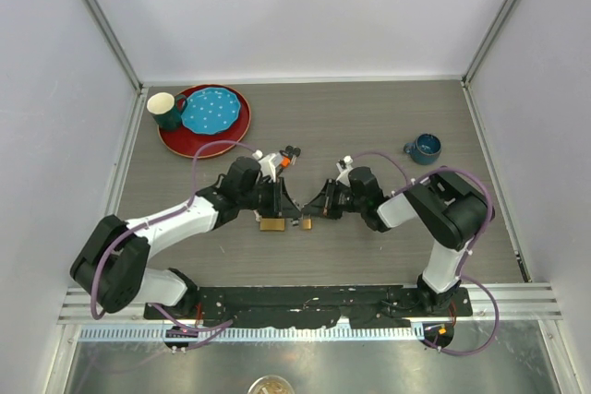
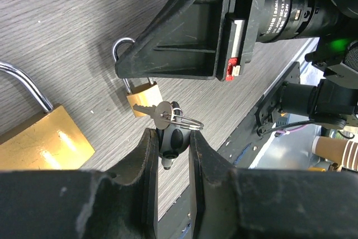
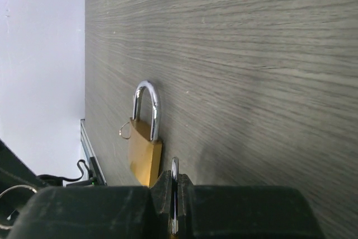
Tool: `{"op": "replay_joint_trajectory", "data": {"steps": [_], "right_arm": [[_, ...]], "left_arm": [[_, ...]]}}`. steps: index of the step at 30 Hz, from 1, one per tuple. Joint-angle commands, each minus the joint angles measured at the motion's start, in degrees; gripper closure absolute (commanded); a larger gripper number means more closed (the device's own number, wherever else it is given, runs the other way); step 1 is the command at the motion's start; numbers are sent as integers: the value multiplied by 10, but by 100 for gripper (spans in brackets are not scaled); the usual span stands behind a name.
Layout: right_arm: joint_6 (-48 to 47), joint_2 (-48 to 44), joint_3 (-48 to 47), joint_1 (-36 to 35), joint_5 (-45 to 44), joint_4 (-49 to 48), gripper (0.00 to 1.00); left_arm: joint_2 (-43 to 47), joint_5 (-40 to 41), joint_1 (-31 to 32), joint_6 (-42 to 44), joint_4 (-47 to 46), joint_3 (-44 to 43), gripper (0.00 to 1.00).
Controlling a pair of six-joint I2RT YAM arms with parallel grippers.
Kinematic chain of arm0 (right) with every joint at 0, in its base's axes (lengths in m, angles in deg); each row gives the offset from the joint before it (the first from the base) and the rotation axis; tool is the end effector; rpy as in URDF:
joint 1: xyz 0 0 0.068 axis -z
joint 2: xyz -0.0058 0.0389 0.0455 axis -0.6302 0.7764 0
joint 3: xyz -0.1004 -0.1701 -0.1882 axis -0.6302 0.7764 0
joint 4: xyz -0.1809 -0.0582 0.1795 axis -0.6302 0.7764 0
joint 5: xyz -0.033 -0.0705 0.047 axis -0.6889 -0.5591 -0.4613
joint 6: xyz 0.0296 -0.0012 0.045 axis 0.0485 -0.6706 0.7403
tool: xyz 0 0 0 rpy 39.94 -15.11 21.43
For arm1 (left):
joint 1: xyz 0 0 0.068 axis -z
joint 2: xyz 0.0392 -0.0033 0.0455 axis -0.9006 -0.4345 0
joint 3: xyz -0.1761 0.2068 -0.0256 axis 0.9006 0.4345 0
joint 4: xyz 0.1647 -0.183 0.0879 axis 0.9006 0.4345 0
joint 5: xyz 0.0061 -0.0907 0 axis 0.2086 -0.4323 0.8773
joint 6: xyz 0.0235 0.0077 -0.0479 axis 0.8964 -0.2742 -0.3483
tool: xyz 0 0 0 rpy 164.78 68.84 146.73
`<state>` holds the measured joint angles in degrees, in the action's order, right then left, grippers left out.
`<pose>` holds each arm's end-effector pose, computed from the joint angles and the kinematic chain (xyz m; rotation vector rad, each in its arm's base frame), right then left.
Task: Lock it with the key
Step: Place the lock at the center of the board, then place the key at the center of the board.
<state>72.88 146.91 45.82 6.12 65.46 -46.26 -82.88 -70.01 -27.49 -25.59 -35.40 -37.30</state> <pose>0.2388 0.1771 0.1076 0.0048 2.3508 1.4140 0.2090 -0.1759 0.1974 0.1982 2.4630 -1.1849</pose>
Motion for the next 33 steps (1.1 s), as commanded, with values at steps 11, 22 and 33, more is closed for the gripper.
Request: {"op": "replay_joint_trajectory", "data": {"steps": [11,22,33], "right_arm": [[-1,24,-4,-6,-71,-35,74],[-31,-15,-9,-6,-109,38,60],[-66,-47,-30,-6,-122,105,56]], "left_arm": [[-49,8,-2,7,-3,-6,100],[-100,20,-2,18,16,-31,100],[-143,42,-2,36,32,-72,100]]}}
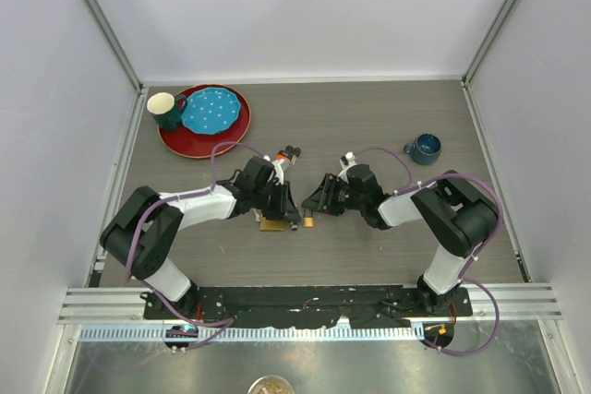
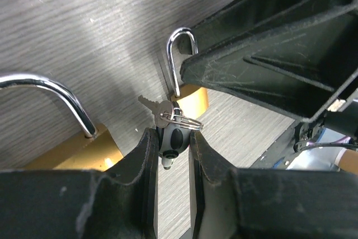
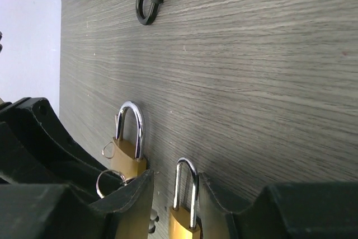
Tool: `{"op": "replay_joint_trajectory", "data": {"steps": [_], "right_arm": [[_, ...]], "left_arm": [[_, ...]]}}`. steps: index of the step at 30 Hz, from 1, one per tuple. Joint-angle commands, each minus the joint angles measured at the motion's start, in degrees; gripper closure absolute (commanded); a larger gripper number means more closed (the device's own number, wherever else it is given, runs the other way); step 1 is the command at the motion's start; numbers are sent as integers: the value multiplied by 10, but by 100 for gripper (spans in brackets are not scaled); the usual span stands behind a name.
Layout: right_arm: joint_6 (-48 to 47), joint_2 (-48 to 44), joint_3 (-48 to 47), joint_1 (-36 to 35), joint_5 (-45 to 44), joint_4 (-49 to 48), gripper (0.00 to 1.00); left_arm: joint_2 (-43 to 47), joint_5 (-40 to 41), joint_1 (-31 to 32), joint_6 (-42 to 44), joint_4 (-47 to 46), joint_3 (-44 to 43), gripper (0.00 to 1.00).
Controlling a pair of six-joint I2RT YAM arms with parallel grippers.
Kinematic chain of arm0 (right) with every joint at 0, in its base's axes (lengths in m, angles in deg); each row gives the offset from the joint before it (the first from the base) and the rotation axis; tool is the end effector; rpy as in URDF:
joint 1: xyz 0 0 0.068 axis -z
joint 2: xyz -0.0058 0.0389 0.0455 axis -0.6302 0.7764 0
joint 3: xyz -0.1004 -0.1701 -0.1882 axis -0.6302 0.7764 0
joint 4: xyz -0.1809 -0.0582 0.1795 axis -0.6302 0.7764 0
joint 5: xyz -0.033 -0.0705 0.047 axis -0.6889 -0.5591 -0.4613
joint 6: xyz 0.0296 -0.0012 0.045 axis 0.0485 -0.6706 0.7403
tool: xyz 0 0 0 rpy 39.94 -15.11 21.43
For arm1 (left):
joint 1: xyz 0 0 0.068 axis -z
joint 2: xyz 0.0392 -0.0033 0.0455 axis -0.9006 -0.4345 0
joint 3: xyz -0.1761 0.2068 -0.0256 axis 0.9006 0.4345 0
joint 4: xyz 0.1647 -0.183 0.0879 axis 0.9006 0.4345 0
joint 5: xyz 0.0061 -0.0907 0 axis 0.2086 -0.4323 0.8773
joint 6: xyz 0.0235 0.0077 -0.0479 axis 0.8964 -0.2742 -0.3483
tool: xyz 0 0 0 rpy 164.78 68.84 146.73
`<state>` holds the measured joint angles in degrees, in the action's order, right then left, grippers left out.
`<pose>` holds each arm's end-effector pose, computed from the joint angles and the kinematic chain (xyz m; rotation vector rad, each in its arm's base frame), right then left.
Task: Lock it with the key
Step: Place the key at the center of the board.
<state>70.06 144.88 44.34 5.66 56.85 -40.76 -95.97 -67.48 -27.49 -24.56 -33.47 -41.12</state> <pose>0.2433 0.1773 0.1135 0.0566 2.3423 1.2331 0.2303 -0.1901 0.1532 0.1437 2.6565 -1.0379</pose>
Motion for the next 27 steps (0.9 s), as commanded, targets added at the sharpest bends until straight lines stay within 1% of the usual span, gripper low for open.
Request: {"op": "replay_joint_trajectory", "data": {"steps": [1,3,5,7,8,9,11,12,14,15,17,22,27], "right_arm": [[-44,-31,-22,-1,-40,59,56],[-62,-41,-29,-2,-58,95,53],[-73,-62,-32,-1,-72,119,48],[-85,-83,-36,-2,-87,131,43],[-89,-91,-38,-2,-92,147,43],[-94,-96,-42,-1,-95,154,42],[-100,-110,-46,-2,-99,164,39],[-101,-113,-49,-1,-100,166,38],[-104,-118,-55,-2,-101,171,37],[-106,-119,-57,-1,-100,173,37],[-105,-121,-61,-2,-97,175,37],[-105,-123,-68,-2,-92,176,37],[-105,-128,-70,-2,-91,176,37]], "left_arm": [[-19,18,-2,28,17,-37,100],[-27,32,-1,39,39,-51,100],[-34,35,-2,44,56,-62,99],[-36,42,-2,50,66,-68,94],[-35,44,-2,51,73,-72,91],[-35,45,-2,54,76,-74,84],[-28,44,-2,56,80,-76,75],[-24,44,-2,57,80,-76,65],[-19,35,-2,60,77,-77,56],[-12,32,-2,60,76,-76,49],[-4,25,-2,56,73,-76,42],[26,36,-2,57,87,-82,38],[56,11,-2,54,62,-76,34]]}}
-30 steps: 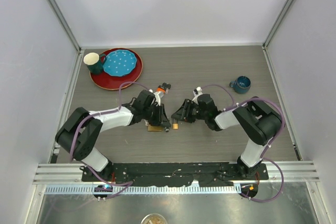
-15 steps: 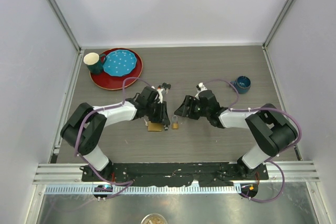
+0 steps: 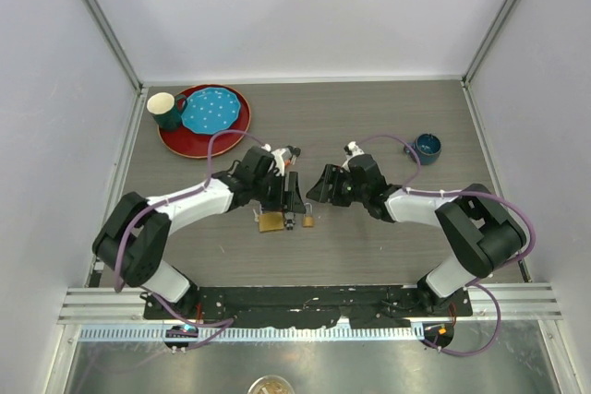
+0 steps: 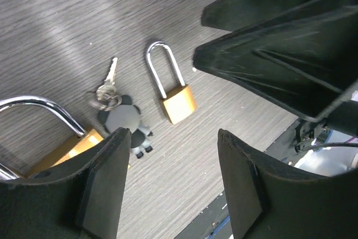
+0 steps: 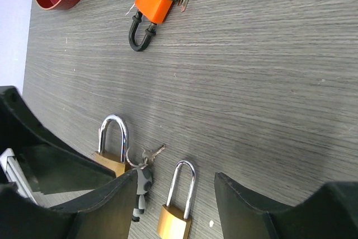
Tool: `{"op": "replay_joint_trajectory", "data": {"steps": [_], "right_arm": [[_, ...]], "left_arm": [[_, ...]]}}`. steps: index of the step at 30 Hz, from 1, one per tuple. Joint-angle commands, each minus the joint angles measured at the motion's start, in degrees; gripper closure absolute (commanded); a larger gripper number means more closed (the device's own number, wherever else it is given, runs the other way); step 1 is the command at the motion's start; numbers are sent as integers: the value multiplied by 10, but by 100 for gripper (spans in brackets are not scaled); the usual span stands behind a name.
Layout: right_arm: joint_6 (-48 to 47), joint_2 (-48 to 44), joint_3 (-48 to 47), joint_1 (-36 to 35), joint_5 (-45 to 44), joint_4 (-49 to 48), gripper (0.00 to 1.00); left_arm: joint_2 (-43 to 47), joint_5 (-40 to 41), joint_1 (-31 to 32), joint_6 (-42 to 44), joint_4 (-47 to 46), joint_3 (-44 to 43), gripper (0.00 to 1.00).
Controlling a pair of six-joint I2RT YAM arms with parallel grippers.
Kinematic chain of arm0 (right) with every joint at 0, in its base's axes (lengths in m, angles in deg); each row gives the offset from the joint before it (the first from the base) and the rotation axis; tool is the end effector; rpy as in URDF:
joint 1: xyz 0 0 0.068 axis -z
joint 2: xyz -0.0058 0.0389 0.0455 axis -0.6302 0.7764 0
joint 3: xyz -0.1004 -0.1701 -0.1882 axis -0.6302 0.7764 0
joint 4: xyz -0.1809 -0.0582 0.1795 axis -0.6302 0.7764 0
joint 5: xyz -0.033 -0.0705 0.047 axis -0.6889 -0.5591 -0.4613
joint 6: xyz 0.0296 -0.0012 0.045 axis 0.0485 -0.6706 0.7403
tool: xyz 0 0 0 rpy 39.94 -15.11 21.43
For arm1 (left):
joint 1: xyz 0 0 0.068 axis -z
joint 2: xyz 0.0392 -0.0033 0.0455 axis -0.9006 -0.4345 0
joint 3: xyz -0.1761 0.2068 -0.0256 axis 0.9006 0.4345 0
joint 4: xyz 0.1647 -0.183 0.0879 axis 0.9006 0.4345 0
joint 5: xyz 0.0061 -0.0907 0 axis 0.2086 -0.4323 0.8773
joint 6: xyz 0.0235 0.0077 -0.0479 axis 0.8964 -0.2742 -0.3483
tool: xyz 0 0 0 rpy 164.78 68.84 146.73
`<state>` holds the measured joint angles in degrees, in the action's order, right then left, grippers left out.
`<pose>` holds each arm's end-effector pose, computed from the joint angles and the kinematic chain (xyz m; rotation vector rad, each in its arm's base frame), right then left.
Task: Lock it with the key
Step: Place the key at the center of the board, then pick up the lock from the center of the board.
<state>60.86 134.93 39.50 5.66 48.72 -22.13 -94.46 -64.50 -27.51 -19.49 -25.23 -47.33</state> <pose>0.2454 0.1730 0.1542 -0.0220 2.3416 0.9827 0.2394 -0.1946 0.1812 0.2300 2.6257 -0.9443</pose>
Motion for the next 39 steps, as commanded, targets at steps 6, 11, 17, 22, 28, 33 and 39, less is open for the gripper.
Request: {"op": "replay_joint_trajectory", "data": {"steps": [6,11,17,22,28,33,39], "right_arm": [[-14,-35,-20,1,-9,-9,36],[-17,-39,-21,6,4,-4,36],[-30,-69,-21,19,10,27,35],[-42,-94,-19,37,18,53,33],[-56,-113,-13,70,35,71,30],[-62,-122,-7,94,49,73,26],[-67,-119,-7,113,64,74,25]], "left_arm": [[71,-31,-3,-4,-53,-10,29],[85,-28,-25,-13,-67,3,26],[98,-18,-71,-10,-75,30,23],[82,44,-79,42,-18,-3,21],[12,119,-79,101,58,-98,18],[-69,155,-78,145,107,-185,18],[-165,186,-77,177,131,-268,17]]}}
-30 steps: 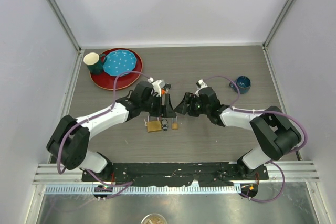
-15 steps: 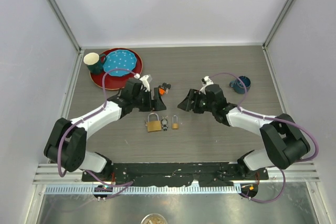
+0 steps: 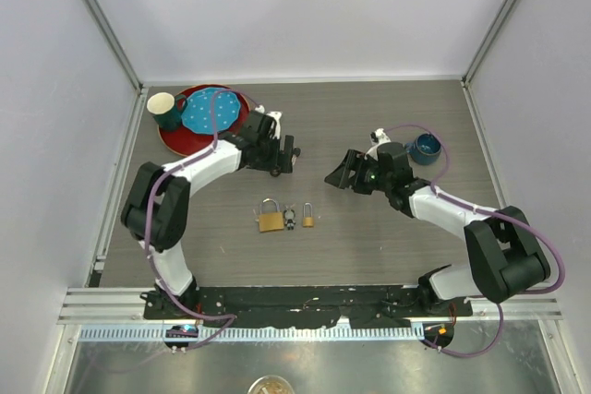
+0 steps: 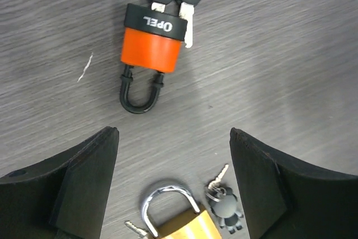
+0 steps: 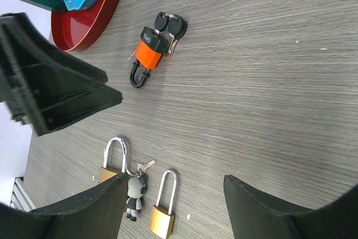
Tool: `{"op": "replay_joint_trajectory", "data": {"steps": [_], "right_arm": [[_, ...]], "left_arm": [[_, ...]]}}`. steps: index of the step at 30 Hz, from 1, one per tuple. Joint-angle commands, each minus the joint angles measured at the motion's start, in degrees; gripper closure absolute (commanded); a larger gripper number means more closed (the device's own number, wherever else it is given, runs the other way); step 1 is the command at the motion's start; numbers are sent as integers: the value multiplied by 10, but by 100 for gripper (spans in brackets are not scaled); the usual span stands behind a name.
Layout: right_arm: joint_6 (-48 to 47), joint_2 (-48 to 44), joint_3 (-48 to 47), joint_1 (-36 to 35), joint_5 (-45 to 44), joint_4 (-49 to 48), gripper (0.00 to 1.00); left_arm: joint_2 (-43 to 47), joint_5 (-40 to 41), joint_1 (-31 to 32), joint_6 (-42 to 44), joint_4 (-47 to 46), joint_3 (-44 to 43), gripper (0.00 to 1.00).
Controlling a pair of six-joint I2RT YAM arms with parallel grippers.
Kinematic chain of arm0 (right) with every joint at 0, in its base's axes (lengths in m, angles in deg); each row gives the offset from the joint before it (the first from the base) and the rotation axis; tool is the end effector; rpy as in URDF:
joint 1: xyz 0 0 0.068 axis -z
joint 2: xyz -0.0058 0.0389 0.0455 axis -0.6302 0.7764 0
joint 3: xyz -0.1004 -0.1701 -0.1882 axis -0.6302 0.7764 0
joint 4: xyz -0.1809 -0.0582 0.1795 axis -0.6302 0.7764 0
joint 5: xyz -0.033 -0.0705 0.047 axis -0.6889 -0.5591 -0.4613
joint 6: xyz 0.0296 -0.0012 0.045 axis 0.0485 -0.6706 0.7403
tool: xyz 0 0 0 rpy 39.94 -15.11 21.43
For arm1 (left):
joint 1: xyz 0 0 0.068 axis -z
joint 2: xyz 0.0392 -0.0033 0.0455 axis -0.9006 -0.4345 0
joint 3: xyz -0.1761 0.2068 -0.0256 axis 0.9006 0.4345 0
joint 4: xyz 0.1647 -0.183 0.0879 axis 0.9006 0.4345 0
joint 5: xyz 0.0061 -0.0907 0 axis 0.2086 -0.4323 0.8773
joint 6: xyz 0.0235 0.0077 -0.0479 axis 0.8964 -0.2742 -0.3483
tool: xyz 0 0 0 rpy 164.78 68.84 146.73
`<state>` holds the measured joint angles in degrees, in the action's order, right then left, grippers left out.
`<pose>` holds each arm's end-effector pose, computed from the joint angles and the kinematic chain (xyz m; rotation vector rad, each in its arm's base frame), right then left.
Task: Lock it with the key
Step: Pick up the lock from the center of the board.
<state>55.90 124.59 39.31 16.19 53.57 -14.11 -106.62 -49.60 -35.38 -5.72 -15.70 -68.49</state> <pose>0.2541 0.1204 0.1920 0.0265 2.2550 0.9494 0.3306 -0.1865 0.2107 0.2303 2.5135 -0.4947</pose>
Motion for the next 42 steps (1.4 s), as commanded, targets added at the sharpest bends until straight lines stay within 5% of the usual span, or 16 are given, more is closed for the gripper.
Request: {"op": "replay_joint_trajectory", "data": {"steps": [1,12,21,29,33,42], "right_arm": [[-17,-14,-5,8,16,-7,26],[-16,-1,-14,27,28,-10,25],[-17,12,-24,36,43,-12,25],[-19,14,-31,39,55,-10,25],[-20,8,-32,38,58,-7,25],[-37,-28,-56,38,74,25,25]], "left_arm": [[-55,46,1,43,39,-68,17],[-191,99,12,84,97,-199,18],[-230,114,19,108,109,-227,33],[-259,90,22,114,115,-260,70],[-260,75,23,115,126,-269,100],[-171,20,14,40,121,-255,100]]}}
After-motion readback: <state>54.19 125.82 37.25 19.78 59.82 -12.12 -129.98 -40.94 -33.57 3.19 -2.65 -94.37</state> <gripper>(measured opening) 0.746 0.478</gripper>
